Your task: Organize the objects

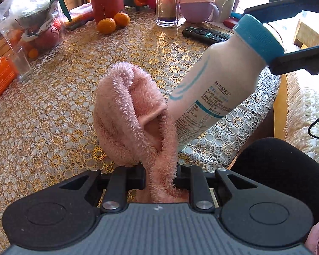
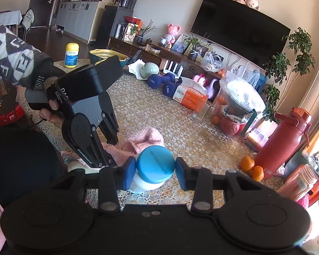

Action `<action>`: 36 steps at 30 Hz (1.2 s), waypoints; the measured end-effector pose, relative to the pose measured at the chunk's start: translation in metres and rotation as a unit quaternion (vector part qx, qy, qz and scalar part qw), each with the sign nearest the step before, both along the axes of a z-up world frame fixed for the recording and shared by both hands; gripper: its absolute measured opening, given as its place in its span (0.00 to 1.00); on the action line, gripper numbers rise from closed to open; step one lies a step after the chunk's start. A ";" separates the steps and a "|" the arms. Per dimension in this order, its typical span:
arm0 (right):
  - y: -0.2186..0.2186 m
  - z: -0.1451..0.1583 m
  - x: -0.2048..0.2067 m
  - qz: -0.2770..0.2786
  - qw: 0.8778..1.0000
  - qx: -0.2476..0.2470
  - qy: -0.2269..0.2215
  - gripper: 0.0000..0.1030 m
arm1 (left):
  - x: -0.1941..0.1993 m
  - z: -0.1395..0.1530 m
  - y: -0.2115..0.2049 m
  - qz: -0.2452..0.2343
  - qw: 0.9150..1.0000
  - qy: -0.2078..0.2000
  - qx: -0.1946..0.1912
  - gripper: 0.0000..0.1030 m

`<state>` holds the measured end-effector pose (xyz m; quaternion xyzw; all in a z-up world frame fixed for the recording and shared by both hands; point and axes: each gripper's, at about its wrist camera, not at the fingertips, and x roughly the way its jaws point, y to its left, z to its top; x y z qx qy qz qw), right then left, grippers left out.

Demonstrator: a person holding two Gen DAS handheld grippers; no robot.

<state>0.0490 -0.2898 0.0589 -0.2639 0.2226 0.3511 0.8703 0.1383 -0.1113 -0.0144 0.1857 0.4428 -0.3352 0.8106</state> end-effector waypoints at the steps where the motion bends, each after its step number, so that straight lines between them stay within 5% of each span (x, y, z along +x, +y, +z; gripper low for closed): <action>1: 0.000 0.000 0.000 0.000 1.000 0.000 0.000 0.39 | -0.001 0.003 0.001 0.000 1.000 -0.004 -0.001 0.19; 17: 0.003 0.002 0.006 -0.004 1.000 0.005 0.001 0.39 | -0.056 0.091 0.010 -0.042 0.993 -0.078 -0.080 0.19; 36: 0.003 0.002 0.012 -0.008 1.000 0.012 0.005 0.39 | -0.029 0.049 -0.013 -0.029 0.998 -0.049 -0.039 0.19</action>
